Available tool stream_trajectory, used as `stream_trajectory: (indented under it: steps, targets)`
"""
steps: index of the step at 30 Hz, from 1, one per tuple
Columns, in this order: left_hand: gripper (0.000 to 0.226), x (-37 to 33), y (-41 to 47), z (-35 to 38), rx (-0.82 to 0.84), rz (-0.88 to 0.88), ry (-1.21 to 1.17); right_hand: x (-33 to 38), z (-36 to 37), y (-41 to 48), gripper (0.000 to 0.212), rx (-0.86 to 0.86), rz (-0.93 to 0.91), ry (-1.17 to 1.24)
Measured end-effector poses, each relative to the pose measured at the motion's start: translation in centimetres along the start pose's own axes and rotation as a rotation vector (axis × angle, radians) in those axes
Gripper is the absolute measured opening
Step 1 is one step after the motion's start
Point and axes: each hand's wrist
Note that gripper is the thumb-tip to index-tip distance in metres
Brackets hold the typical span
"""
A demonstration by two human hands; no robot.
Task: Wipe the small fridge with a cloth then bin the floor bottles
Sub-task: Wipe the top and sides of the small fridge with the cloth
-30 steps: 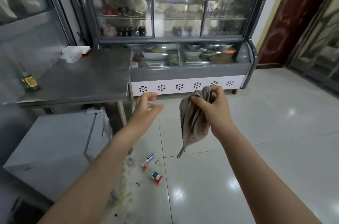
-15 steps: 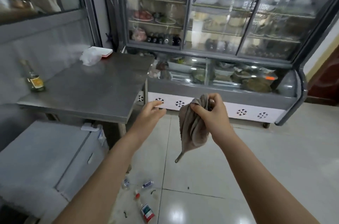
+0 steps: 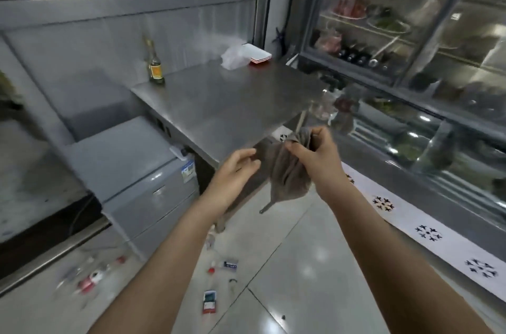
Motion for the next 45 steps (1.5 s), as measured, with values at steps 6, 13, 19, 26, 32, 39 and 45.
stream_trajectory:
  steps: [6,13,19,26,32,39,45]
  targets:
    - [0.015,1.1,3.7,0.4,-0.246,-0.026,-0.016,-3.5,2.9,5.2,0.022,0.215,0.035,0.122]
    - [0.018,2.5,11.2,-0.1,-0.318,0.005,0.084,-6.7,6.4,13.2,0.026,0.381,0.093,0.184]
    - [0.009,2.9,17.8,-1.5,-0.376,-0.027,0.218,-7.9,9.1,19.8,0.023,0.494,0.205,0.252]
    - [0.02,4.0,21.7,-3.4,-0.444,-0.079,0.223,-10.2,11.0,26.0,0.016,0.751,0.316,0.274]
    - [0.02,5.7,23.8,-5.0,-0.509,-0.224,0.167,-12.9,12.4,31.7,0.016,1.024,0.441,0.196]
    - [0.016,7.4,25.8,-7.8,-0.52,-0.426,0.045,-15.0,15.5,38.3,0.02,1.298,0.559,-0.019]
    - [0.013,12.6,29.2,-8.9,-0.649,-0.566,0.359,-20.1,21.4,37.9,0.023,1.135,0.352,-0.426]
Point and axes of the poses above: each hand's wrist, its own y-axis towards the middle knuckle, its own z-axis out of the palm, x = y × z
